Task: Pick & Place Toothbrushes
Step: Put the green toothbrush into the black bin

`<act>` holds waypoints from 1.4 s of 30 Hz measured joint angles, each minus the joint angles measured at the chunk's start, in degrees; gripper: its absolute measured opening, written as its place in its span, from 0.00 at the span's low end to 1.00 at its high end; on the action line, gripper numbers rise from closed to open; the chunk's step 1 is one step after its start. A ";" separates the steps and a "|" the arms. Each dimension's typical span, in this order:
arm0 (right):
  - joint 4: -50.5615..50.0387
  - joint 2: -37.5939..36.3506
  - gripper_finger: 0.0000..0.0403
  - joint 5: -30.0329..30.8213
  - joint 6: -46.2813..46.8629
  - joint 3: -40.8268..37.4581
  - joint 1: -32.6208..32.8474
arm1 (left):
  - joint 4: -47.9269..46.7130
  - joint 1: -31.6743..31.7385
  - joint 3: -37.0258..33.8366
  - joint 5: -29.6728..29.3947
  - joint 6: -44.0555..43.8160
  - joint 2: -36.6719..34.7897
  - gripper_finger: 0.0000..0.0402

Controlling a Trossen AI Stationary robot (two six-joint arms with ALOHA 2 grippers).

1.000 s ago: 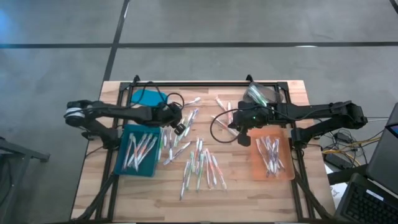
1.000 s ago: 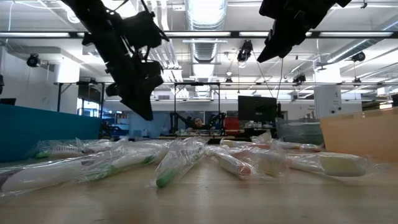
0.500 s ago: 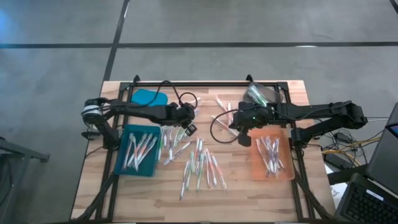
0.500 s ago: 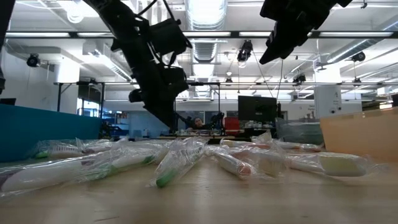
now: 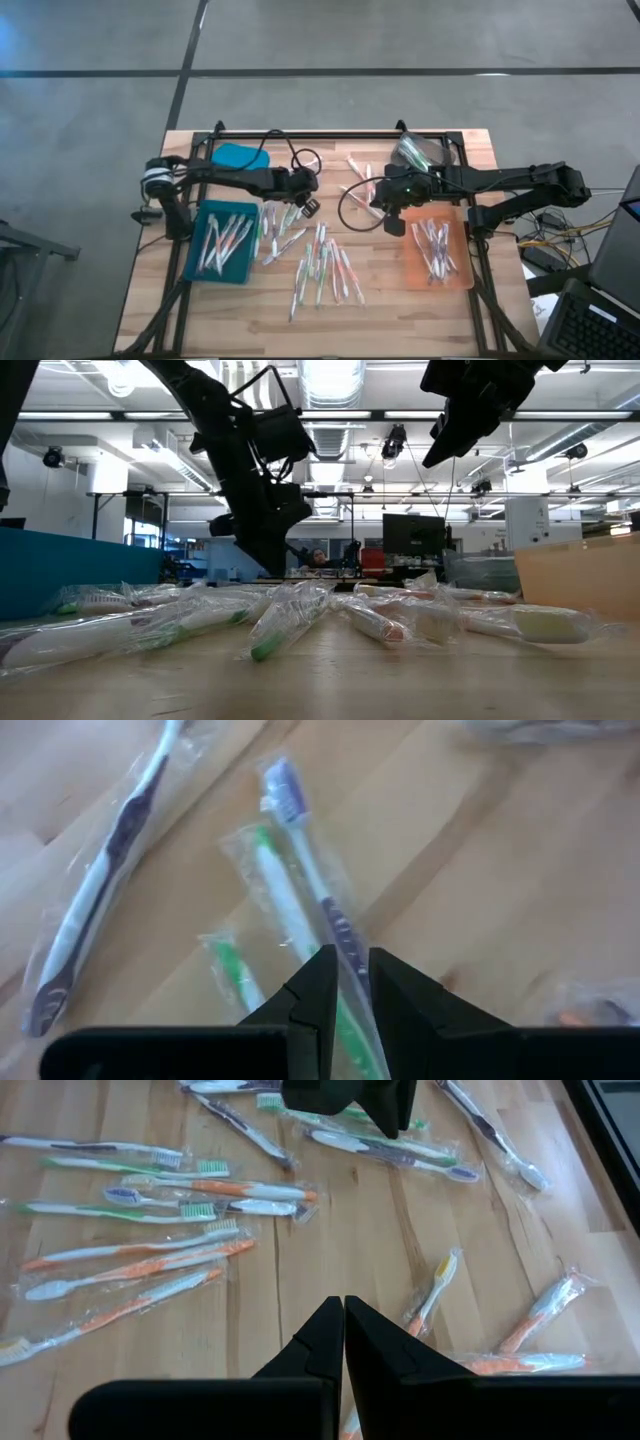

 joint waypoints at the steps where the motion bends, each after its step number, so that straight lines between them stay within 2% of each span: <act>1: -0.01 0.00 0.02 0.00 0.06 0.00 0.00 | -0.10 0.27 0.00 0.00 -0.41 0.14 0.17; 7: -0.03 0.00 0.02 0.00 0.11 0.00 0.00 | -1.10 2.12 0.17 0.04 -1.41 0.46 0.19; 15: -0.03 0.00 0.02 0.00 0.11 0.00 0.00 | -1.12 2.59 0.17 0.36 -1.39 0.46 0.33; 19: -0.03 0.00 0.02 0.00 0.09 0.00 0.00 | -0.64 2.71 0.15 0.46 -1.39 0.46 0.37; 31: -0.01 0.00 0.02 0.00 0.09 0.00 0.00 | 1.10 2.73 -0.39 -0.15 -1.38 0.77 0.35; 42: 0.06 0.00 0.02 0.00 0.07 0.00 -0.02 | 2.26 2.95 -0.36 -0.37 -1.79 5.44 0.35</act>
